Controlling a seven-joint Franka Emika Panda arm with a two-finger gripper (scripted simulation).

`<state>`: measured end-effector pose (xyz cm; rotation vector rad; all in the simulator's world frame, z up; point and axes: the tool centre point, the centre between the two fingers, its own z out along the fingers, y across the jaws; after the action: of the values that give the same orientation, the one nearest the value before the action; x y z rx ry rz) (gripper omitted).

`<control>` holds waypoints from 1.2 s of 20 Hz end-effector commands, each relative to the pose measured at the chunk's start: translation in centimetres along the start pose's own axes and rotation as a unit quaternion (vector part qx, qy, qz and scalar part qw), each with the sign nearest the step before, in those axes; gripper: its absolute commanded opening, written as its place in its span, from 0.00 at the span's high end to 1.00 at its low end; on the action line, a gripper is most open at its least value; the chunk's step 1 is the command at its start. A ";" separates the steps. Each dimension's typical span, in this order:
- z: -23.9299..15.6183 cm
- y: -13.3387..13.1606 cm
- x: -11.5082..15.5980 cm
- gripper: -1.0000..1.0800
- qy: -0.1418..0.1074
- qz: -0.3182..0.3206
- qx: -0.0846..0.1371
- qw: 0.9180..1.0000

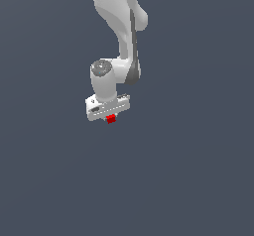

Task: Pick up the red cube and move it to a goal position.

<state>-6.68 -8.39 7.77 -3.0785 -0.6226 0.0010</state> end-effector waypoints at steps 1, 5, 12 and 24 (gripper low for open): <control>-2.1 0.2 0.7 1.00 0.000 0.000 0.000 1.000; -6.0 0.5 2.0 1.00 0.000 0.000 0.000 1.000; -12.3 1.2 4.3 1.00 0.000 0.000 0.000 1.000; -17.2 1.9 6.4 1.00 0.000 0.000 0.000 1.000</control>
<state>-0.23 -7.67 24.66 -3.0791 -0.6233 -0.0011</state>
